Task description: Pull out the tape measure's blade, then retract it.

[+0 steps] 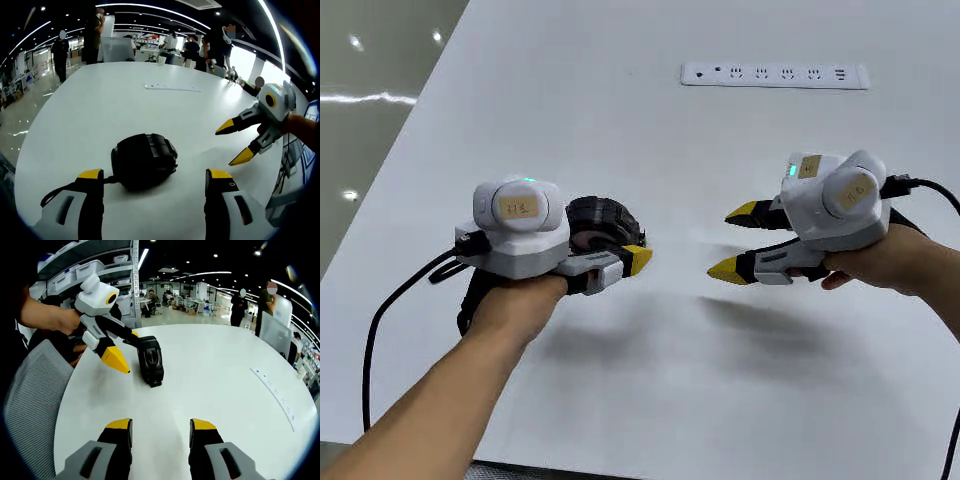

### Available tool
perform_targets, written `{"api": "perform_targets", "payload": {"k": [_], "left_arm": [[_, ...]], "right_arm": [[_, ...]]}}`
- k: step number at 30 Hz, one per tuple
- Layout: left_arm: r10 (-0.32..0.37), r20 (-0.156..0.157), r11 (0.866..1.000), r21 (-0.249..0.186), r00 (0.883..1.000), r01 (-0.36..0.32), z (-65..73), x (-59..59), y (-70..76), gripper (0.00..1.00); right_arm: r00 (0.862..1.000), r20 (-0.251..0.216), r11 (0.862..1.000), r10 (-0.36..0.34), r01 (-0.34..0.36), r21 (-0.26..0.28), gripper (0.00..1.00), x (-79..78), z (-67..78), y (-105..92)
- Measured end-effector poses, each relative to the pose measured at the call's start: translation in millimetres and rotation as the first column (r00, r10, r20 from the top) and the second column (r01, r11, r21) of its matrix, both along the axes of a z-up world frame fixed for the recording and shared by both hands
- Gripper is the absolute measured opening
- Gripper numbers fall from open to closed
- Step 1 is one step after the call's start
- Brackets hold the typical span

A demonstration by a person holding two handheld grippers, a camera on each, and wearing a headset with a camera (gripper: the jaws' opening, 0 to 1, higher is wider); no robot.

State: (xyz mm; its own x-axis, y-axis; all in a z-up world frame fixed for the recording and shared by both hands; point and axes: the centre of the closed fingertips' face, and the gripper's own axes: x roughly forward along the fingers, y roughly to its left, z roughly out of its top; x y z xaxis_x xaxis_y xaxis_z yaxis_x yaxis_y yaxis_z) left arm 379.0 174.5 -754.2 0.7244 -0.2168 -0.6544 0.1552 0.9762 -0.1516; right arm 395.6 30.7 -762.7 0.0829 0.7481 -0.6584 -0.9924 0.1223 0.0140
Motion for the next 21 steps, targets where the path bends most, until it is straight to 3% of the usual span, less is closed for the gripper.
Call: {"api": "perform_targets", "payload": {"k": [10, 21], "left_arm": [[-0.056, 0.038, 0.998, 0.015, 0.998, 0.056, 1.0, -6.8, 0.7, 0.82], [-0.114, 0.074, 0.993, 0.031, 0.991, 0.112, 2.3, -17.6, 2.9, 0.84]], "right_arm": [[0.995, 0.003, 0.995, -0.098, 0.098, 0.027, 0.51, -2.3, 4.2, -25.0], [0.98, 0.004, 0.977, -0.197, 0.196, 0.085, 0.58, -5.2, 11.1, -43.6]]}}
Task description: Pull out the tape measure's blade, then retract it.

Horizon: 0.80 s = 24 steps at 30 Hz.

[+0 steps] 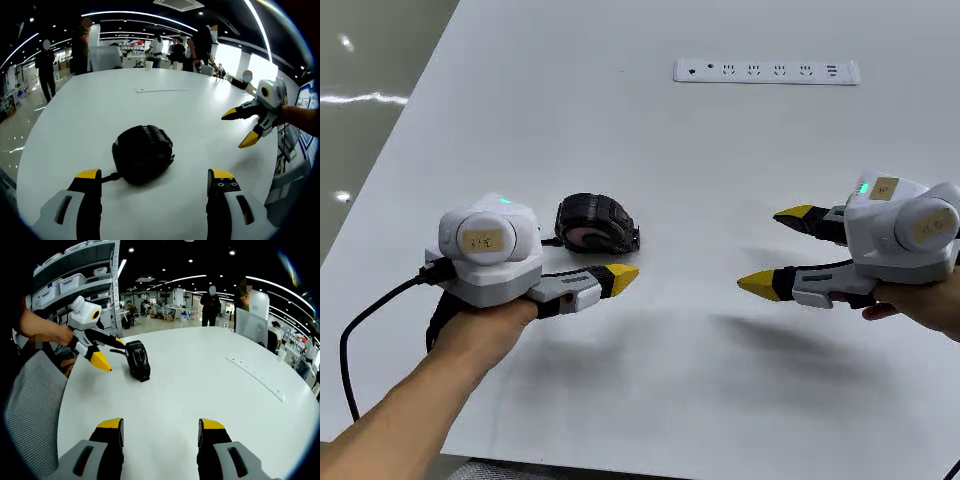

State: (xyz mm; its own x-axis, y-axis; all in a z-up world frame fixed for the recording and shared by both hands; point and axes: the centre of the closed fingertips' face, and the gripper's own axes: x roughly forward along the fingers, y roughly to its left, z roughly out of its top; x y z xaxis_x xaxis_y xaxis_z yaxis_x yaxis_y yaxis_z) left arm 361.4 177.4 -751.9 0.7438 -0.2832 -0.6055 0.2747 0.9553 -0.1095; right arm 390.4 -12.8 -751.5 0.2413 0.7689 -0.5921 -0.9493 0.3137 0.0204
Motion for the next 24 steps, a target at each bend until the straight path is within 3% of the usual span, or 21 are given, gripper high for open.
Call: {"api": "perform_targets", "payload": {"k": [15, 19, 24], "left_arm": [[-0.104, 0.082, 0.995, 0.008, 0.991, 0.104, 10.7, -11.8, -1.5, 0.87], [-0.125, 0.084, 0.992, 0.026, 0.989, 0.124, 9.7, -16.9, 0.3, 0.87], [-0.164, 0.086, 0.986, 0.016, 0.983, 0.163, 9.5, -24.9, -3.7, 0.91]], "right_arm": [[0.998, 0.015, 0.996, -0.064, 0.063, 0.056, 0.67, -15.5, 6.5, -25.2], [0.996, 0.018, 0.995, -0.082, 0.08, 0.063, 0.72, -20.6, 5.3, -31.2], [0.993, 0.007, 0.99, -0.114, 0.113, 0.081, 0.77, -28.2, 5.0, -37.7]]}}
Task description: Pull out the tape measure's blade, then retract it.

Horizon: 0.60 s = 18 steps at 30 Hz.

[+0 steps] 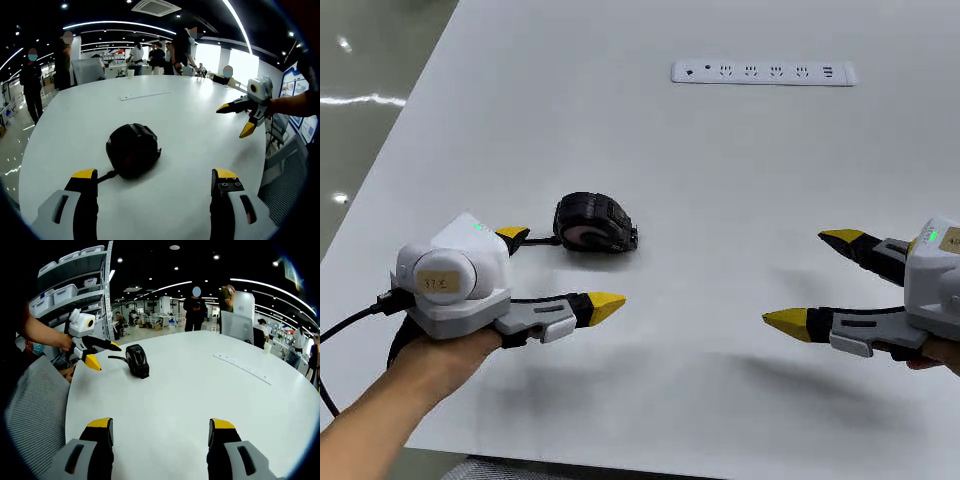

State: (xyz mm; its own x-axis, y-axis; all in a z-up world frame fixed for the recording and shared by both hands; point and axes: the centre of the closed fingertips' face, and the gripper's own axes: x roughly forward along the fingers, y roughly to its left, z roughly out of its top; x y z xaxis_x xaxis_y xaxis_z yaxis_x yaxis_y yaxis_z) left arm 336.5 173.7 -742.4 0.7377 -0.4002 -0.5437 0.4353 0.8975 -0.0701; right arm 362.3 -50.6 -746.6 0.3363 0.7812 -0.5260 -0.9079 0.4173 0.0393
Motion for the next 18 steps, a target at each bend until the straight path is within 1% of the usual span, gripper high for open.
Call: {"api": "perform_targets", "payload": {"k": [4, 6, 9, 12, 14, 18], "left_arm": [[-0.016, 0.009, 1.0, 0.002, 1.0, 0.016, 0.9, -4.9, -2.0, 0.93], [-0.015, 0.021, 1.0, -0.003, 1.0, 0.015, 2.8, -6.2, -2.6, 0.93], [-0.019, 0.029, 1.0, -0.009, 0.999, 0.02, 4.6, -8.5, -4.7, 0.95], [-0.034, 0.034, 0.999, -0.008, 0.999, 0.034, 5.4, -11.0, -8.0, 0.97], [-0.039, 0.036, 0.999, 0.0, 0.999, 0.039, 5.7, -12.4, -8.9, 0.98], [-0.036, 0.048, 0.999, -0.012, 0.998, 0.036, 8.6, -12.7, -10.2, 0.99]], "right_arm": [[0.999, 0.005, 0.999, -0.034, 0.034, 0.017, 0.83, -3.3, 1.5, -4.9], [0.999, 0.007, 0.999, -0.042, 0.042, 0.02, 0.84, -6.0, 2.3, -6.2], [0.998, 0.009, 0.998, -0.056, 0.056, 0.024, 0.86, -8.0, 3.0, -7.7], [0.996, 0.012, 0.995, -0.087, 0.086, 0.058, 0.91, -7.3, 7.3, -8.9], [0.996, 0.01, 0.994, -0.094, 0.093, 0.061, 0.92, -8.7, 7.8, -9.8], [0.994, 0.022, 0.993, -0.106, 0.105, 0.061, 0.96, -10.9, 7.2, -11.0]]}}
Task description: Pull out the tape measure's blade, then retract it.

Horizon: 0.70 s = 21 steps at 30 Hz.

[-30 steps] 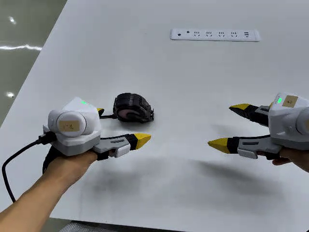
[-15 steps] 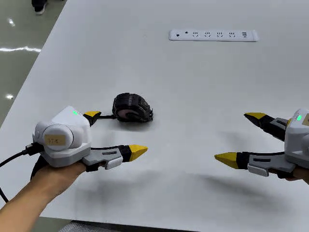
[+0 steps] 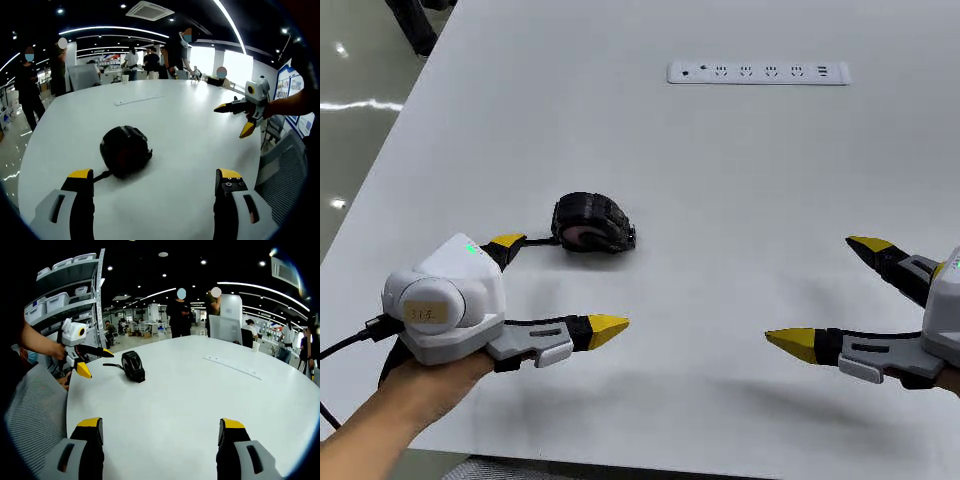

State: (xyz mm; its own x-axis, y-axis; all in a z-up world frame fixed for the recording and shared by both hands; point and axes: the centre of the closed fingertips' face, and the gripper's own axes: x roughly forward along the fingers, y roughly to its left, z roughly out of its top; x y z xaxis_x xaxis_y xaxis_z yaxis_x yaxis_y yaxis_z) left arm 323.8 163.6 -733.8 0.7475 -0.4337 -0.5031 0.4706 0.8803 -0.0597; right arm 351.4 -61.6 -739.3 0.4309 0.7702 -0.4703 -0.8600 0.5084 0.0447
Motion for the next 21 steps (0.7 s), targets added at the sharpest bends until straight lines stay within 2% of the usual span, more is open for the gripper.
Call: {"api": "perform_targets", "payload": {"k": [10, 21], "left_arm": [[0.007, 0.022, 1.0, -0.015, 1.0, -0.006, 7.7, 1.2, -1.3, 0.99], [-0.005, 0.025, 1.0, -0.013, 1.0, 0.005, 5.6, -0.9, -3.1, 0.99]], "right_arm": [[1.0, 0.0, 0.999, -0.031, 0.031, 0.011, 0.99, -0.9, 1.2, -2.9], [1.0, 0.0, 1.0, -0.02, 0.02, 0.011, 0.99, 2.1, 2.0, -1.8]]}}
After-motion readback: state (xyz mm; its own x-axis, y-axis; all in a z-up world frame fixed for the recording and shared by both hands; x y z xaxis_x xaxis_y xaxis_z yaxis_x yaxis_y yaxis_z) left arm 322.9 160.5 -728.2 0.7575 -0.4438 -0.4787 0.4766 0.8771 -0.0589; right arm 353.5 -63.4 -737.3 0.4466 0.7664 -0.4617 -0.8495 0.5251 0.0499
